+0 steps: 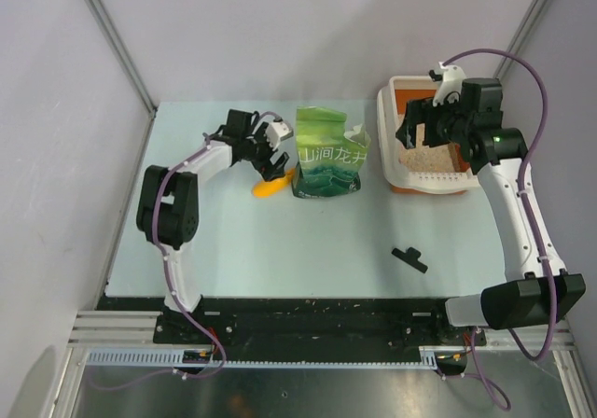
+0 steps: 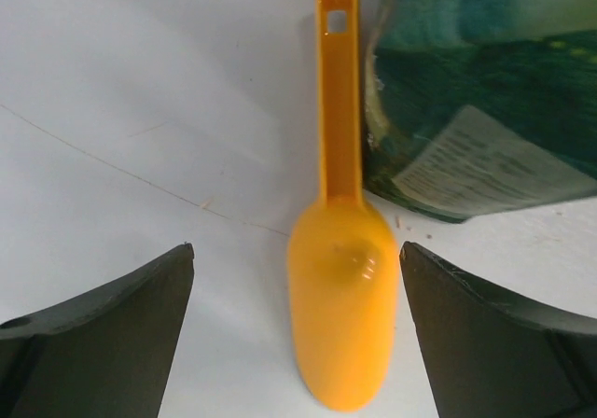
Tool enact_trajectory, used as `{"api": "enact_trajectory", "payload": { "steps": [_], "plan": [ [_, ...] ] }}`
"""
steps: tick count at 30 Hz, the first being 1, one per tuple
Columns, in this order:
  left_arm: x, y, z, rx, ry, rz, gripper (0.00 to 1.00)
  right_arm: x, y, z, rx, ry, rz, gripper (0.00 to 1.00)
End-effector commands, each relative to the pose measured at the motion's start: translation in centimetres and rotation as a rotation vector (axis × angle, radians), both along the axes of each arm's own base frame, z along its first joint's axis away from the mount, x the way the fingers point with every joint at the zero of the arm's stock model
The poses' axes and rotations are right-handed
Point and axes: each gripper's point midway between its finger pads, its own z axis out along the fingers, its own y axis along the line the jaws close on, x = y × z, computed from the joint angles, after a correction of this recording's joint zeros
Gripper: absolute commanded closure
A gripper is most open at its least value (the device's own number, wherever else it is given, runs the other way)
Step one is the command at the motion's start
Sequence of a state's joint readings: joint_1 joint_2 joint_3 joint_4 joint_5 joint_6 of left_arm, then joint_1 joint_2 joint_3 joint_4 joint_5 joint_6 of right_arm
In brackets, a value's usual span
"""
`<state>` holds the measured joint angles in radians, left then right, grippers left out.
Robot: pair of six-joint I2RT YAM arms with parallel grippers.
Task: Fill the litter box with clean litter
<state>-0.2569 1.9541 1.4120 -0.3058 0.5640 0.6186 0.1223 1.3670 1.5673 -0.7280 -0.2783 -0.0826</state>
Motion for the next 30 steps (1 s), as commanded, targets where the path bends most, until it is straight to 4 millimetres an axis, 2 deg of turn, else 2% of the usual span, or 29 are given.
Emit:
{"api": "enact_trajectory", "payload": {
  "steps": [1, 6, 13, 20, 23, 26, 30],
  "plan": [
    [1.0, -0.4, -1.3, 0.068, -0.012, -0.086, 0.05, -0.7, -0.6, 1.8, 0.027, -0.048, -0.006, 0.11],
    [-0.5, -0.3, -3.2, 0.086, 0.049, -0.106, 0.08, -0.7, -1.1, 1.8, 0.032, -0.045, -0.014, 0.11],
    [-1.9, 0.1, -5.4, 0.115, 0.143, -0.052, 0.13, 0.1, -0.7, 2.0, 0.053, -0.042, 0.005, 0.12],
    [-1.9, -0.5, -6.4, 0.164, 0.145, -0.045, 0.14, 0.9, -0.2, 2.0, 0.070, -0.035, 0.023, 0.13],
    [-1.9, -0.5, -6.6, 0.167, 0.151, -0.043, 0.19, 0.9, -0.2, 1.9, 0.071, -0.030, 0.023, 0.13],
    [-1.8, -0.6, -6.1, 0.159, 0.147, -0.033, 0.33, 0.8, -0.2, 1.8, 0.067, -0.031, 0.023, 0.14],
    [-1.8, -0.1, -4.7, 0.131, 0.143, -0.005, 0.46, 0.7, -0.2, 1.8, 0.060, -0.034, 0.030, 0.14]
  ]
}}
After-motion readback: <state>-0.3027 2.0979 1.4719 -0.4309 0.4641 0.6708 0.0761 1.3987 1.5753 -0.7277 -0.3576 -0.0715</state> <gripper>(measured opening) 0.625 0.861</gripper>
